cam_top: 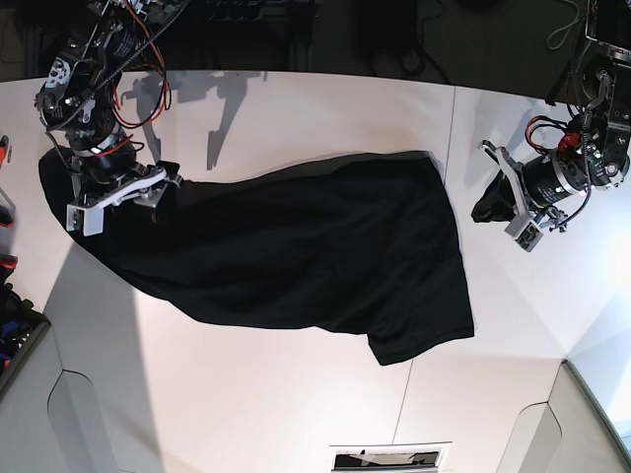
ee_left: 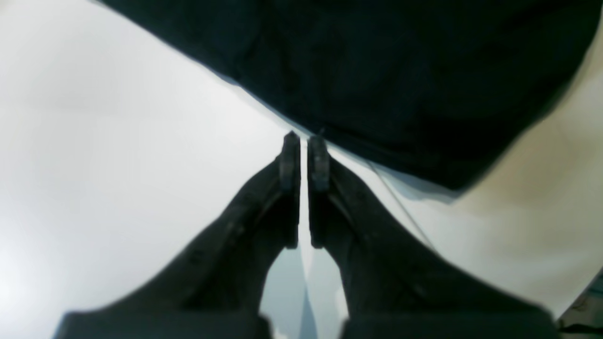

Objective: Layout the t-shirt on the table in an organized manner, then fold the t-shirt properly
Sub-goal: 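Move the left gripper to grasp the shirt edge beside it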

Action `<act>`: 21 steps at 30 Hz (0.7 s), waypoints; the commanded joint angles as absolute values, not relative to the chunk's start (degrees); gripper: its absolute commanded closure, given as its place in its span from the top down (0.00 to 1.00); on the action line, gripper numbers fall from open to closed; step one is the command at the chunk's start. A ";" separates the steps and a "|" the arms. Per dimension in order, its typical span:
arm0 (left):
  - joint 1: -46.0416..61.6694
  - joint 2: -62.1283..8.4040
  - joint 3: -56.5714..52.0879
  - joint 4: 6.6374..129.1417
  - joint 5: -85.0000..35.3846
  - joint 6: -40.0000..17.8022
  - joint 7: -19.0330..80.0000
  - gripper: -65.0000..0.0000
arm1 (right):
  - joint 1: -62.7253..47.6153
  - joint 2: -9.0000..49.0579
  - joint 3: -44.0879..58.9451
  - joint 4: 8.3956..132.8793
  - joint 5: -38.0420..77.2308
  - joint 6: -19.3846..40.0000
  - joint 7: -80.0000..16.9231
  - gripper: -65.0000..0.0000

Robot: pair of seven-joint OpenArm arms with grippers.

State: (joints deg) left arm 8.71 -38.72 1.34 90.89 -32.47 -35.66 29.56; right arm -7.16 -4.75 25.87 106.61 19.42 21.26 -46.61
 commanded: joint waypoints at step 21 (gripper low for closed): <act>7.57 -32.16 3.38 86.94 -33.56 -35.81 27.94 0.37 | 0.80 -1.26 25.80 90.54 15.35 22.33 -35.51 0.64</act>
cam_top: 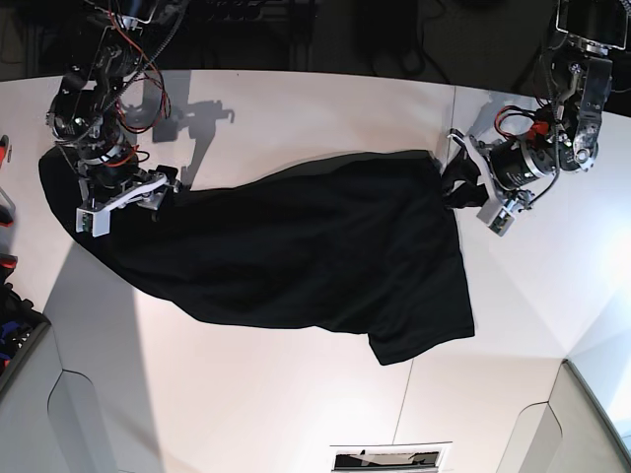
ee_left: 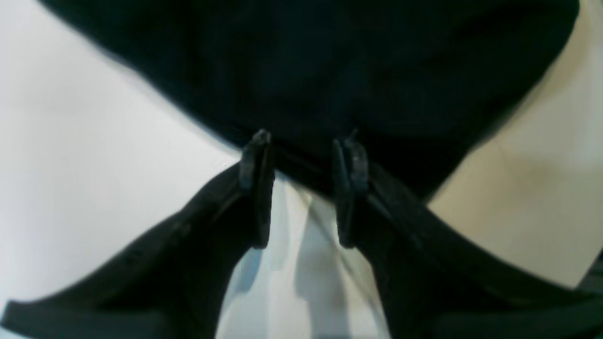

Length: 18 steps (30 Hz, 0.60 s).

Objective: Layout the t-shirt on the table in an organized manner, then fold the t-shirt properly
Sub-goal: 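Move the left gripper to grasp the shirt edge beside it, then lift the shirt with both grippers and stretch it between them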

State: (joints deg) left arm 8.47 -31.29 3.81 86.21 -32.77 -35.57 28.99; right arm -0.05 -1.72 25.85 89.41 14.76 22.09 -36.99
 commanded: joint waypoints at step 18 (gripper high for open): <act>8.60 -38.44 -4.38 100.07 -35.81 -35.20 33.58 0.00 | 2.94 -0.80 23.42 97.76 22.83 30.22 -38.83 0.00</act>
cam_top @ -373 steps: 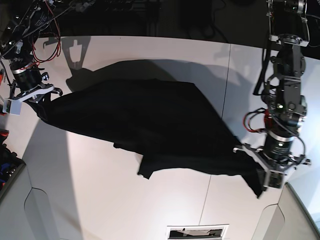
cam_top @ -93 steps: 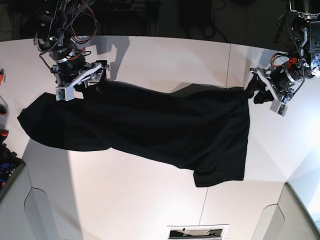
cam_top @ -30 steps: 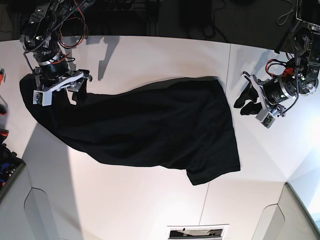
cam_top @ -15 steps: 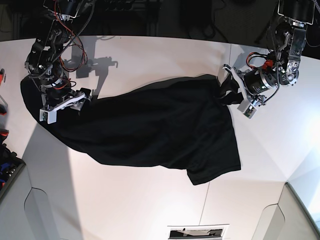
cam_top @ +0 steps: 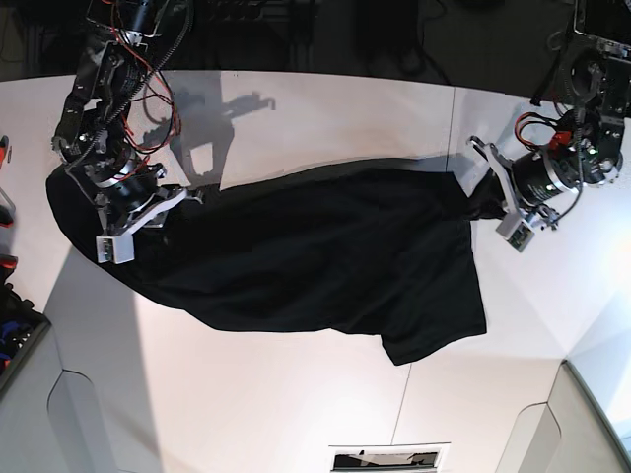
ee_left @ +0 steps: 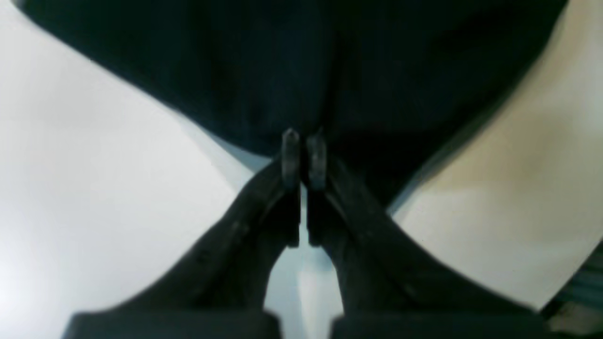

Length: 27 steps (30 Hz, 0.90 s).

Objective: Layout the t-shirt on the table in an organized manner, then fold the t-shirt properly
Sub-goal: 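Lift the shirt with both grippers and stretch it between them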

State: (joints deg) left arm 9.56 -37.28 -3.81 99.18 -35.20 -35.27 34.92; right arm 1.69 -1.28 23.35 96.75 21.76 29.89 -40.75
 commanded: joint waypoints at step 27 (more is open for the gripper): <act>-28.91 -32.36 24.40 59.90 -22.72 -31.29 22.65 0.26 | 4.86 -1.13 35.11 93.67 37.58 32.01 -48.42 0.67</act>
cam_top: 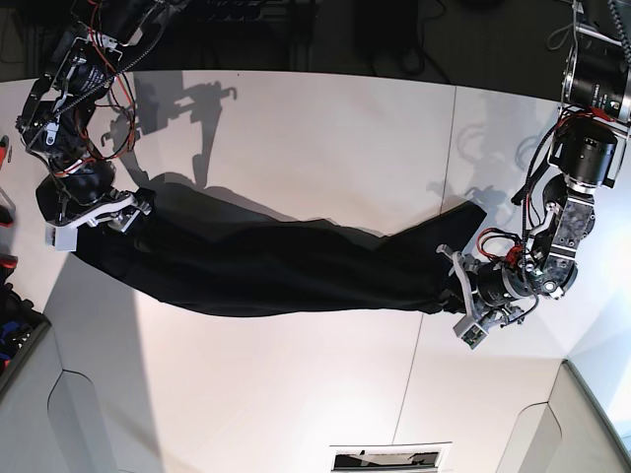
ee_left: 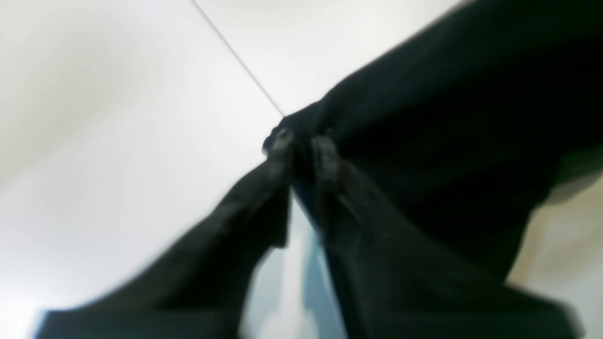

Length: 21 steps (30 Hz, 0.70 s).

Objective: Layout the t-shirt on the table in an organized manner, then fold the t-shirt properly
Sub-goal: 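Lift the shirt with both grippers and stretch it between them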

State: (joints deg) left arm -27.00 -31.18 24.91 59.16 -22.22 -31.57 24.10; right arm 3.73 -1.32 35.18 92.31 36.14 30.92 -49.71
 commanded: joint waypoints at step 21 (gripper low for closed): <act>-13.82 -41.23 15.51 81.73 -40.23 -39.27 34.63 0.28 | -3.99 -7.49 14.87 99.50 33.36 33.17 -46.35 0.67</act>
State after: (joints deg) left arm -12.38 -40.25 16.16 80.99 -39.35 -38.98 35.92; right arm -4.91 -6.90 14.98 98.52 31.07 32.56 -47.51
